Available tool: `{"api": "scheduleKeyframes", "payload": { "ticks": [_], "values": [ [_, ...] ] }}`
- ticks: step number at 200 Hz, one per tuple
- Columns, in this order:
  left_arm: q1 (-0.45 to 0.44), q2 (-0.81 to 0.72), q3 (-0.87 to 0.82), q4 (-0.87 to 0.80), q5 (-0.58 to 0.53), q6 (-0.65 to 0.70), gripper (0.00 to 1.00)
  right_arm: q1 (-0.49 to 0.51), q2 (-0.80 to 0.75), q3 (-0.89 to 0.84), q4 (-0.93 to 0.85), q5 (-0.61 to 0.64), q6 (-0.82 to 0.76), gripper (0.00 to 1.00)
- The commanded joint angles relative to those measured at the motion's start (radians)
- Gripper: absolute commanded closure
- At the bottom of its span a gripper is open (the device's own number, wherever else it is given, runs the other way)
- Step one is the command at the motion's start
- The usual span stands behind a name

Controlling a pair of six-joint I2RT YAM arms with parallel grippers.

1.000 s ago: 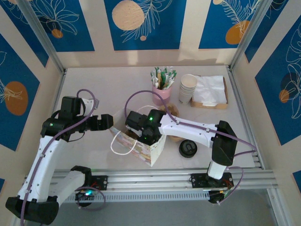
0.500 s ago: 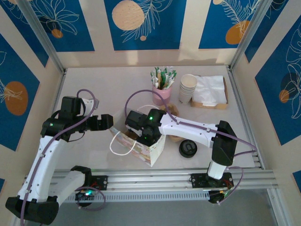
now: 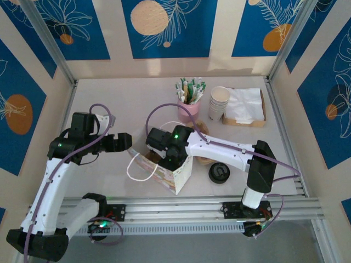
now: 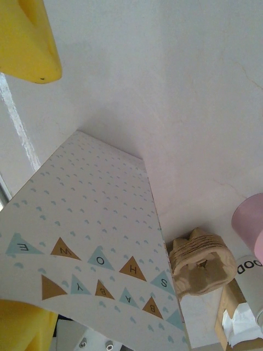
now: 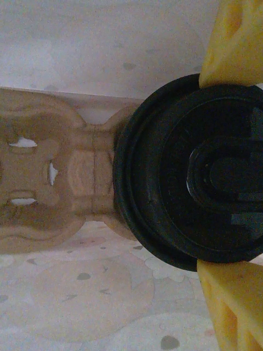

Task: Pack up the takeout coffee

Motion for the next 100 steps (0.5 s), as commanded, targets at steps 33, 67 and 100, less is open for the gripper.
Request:
{"api": "scheduleKeyframes", "payload": {
  "ticks": [33, 67, 100],
  "values": [
    [-0.006, 0.013, 0.005, -0.027, -0.029, -0.012, 0.09, 0.006, -0.062, 0.049, -0.040, -0.032, 0.013, 0.20],
    [-0.008, 0.014, 0.013, -0.030, -0.032, -0.015, 0.09, 0.006, -0.076, 0.068, -0.047, -0.031, 0.013, 0.18],
    [-0.007, 0.013, 0.013, -0.033, -0.033, -0.016, 0.09, 0.008, -0.086, 0.091, -0.054, -0.036, 0.012, 0.15]
  ]
}}
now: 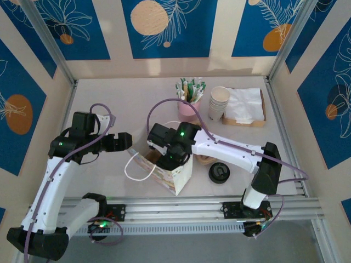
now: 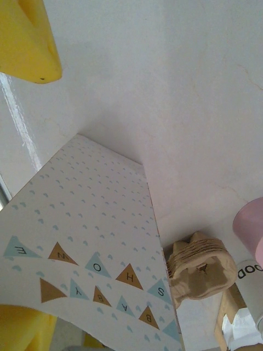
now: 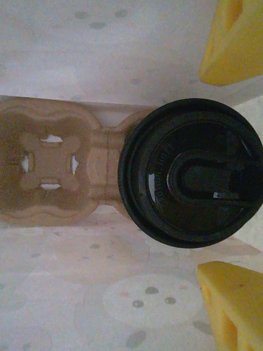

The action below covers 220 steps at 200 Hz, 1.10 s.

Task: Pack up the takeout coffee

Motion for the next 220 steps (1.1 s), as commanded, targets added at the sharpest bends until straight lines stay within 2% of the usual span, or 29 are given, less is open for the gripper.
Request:
{"api": "scheduleKeyframes", "payload": {
  "ticks": [1, 73, 220],
  "values": [
    [-0.007, 0.001, 0.013, -0.033, -0.026, -0.008, 0.09, 0.008, -0.034, 0.041, -0.039, -0.024, 0.011, 0.15],
    [-0.007, -0.001, 0.018, -0.038, -0.033, -0.008, 0.09, 0.012, -0.061, 0.104, -0.071, -0.028, 0.010, 0.10],
    [-0.007, -0.003, 0.041, -0.027, -0.024, -0.033, 0.08, 0.014, -0.166, 0.193, -0.030, 0.018, 0.049, 0.10]
  ]
}}
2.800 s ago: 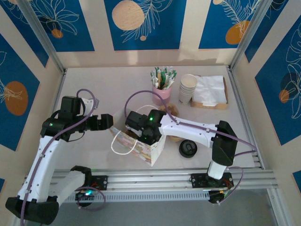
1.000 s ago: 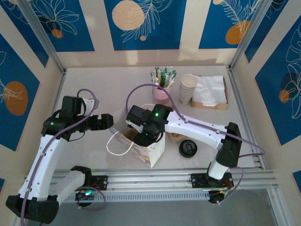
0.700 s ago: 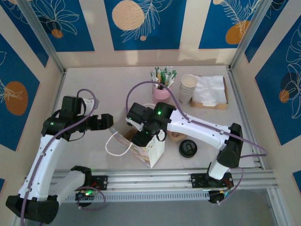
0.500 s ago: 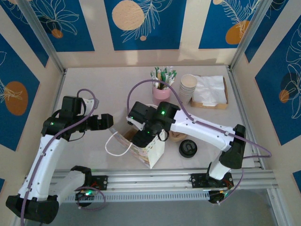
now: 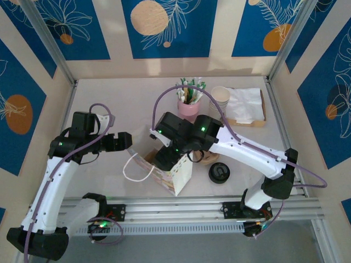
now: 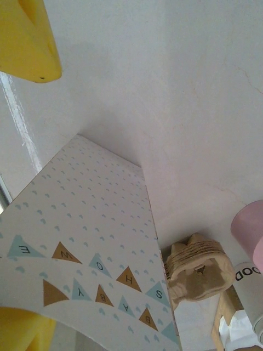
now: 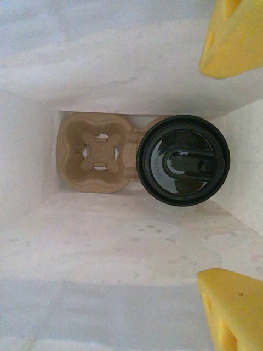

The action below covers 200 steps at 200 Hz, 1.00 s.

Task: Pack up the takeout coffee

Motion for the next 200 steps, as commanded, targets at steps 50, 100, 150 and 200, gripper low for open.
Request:
{"api": "scheduleKeyframes", "payload": {
  "ticks": [50, 100, 150, 200],
  "values": [
    [-0.007, -0.004, 0.062, -0.007, 0.026, -0.051, 0.08, -0.007, -0.075, 0.050, 0.020, 0.011, 0.048, 0.11],
    [-0.007, -0.010, 0.094, 0.001, 0.043, -0.069, 0.08, -0.017, -0.125, 0.062, 0.051, 0.010, 0.054, 0.15],
    [-0.007, -0.023, 0.129, 0.003, 0.030, -0.075, 0.08, -0.023, -0.138, 0.068, 0.011, 0.012, 0.051, 0.23],
    [-0.007, -0.061, 0.162, 0.000, -0.028, -0.087, 0.07, -0.024, -0.191, 0.056, 0.048, 0.055, 0.054, 0.27]
  ]
}}
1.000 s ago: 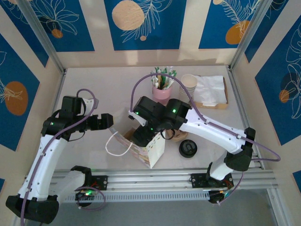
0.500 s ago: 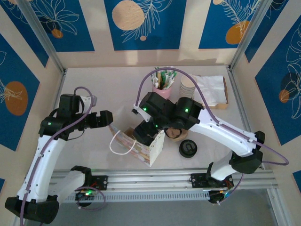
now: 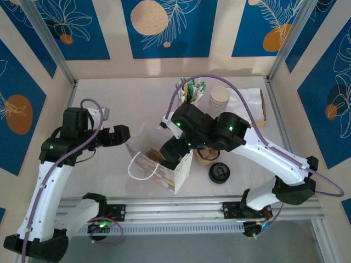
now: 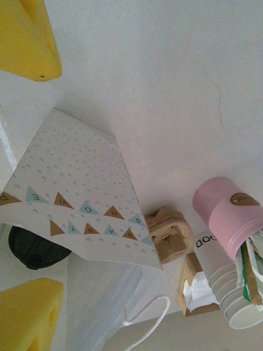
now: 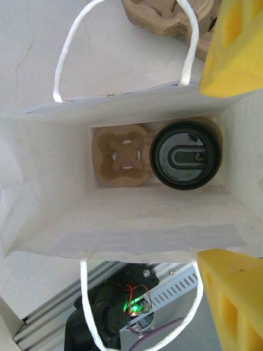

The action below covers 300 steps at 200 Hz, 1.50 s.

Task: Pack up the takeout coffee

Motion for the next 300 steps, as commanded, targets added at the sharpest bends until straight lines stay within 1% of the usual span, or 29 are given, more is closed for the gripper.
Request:
{"api": "scheduleKeyframes", "payload": {
  "ticks": [1, 15, 40, 56, 72, 87, 108, 129, 138, 165, 175, 193, 234, 261, 300],
  "values": [
    [-0.008, -0.033, 0.047, -0.004, -0.034, -0.020, 0.07, -0.006, -0.064, 0.010, 0.025, 0.035, 0.009, 0.27],
    [-0.006, -0.048, 0.058, -0.008, -0.056, -0.022, 0.06, -0.006, -0.083, 0.004, 0.047, 0.073, 0.010, 0.27],
    [-0.007, -0.079, 0.067, -0.015, -0.103, -0.022, 0.06, -0.020, -0.118, -0.007, 0.103, 0.206, 0.027, 0.27],
    [-0.008, -0.101, 0.063, -0.014, -0.130, -0.024, 0.05, -0.055, -0.139, -0.016, 0.147, 0.276, 0.045, 0.27],
    [-0.007, -0.119, 0.055, -0.016, -0.148, -0.028, 0.05, -0.109, -0.159, -0.032, 0.193, 0.299, 0.070, 0.27],
    [-0.006, -0.134, 0.042, -0.016, -0.158, -0.046, 0.04, -0.191, -0.182, -0.066, 0.250, 0.267, 0.089, 0.27],
    [-0.006, -0.151, 0.013, -0.008, -0.132, -0.074, 0.04, -0.306, -0.213, -0.133, 0.346, 0.207, 0.114, 0.28],
    [-0.007, -0.166, -0.010, -0.013, -0.122, -0.096, 0.04, -0.465, -0.222, -0.183, 0.420, 0.063, 0.167, 0.33],
    [-0.007, -0.174, -0.021, -0.014, -0.115, -0.107, 0.05, -0.522, -0.214, -0.191, 0.440, 0.025, 0.185, 0.36],
    [-0.008, -0.197, -0.053, -0.017, -0.084, -0.127, 0.05, -0.644, -0.158, -0.169, 0.453, -0.053, 0.217, 0.42],
    [-0.007, -0.205, -0.064, -0.018, -0.065, -0.131, 0.05, -0.679, -0.126, -0.153, 0.456, -0.092, 0.224, 0.47],
    [-0.007, -0.212, -0.080, -0.025, -0.041, -0.137, 0.06, -0.702, -0.068, -0.123, 0.459, -0.139, 0.221, 0.50],
    [-0.007, -0.217, -0.086, -0.054, -0.013, -0.128, 0.10, -0.701, 0.072, -0.059, 0.481, -0.227, 0.179, 0.54],
    [-0.007, -0.216, -0.092, -0.059, 0.009, -0.133, 0.12, -0.691, 0.165, -0.016, 0.480, -0.221, 0.165, 0.55],
    [-0.008, -0.213, -0.082, -0.080, 0.008, -0.120, 0.12, -0.690, 0.279, 0.037, 0.489, -0.200, 0.135, 0.55]
  ]
}}
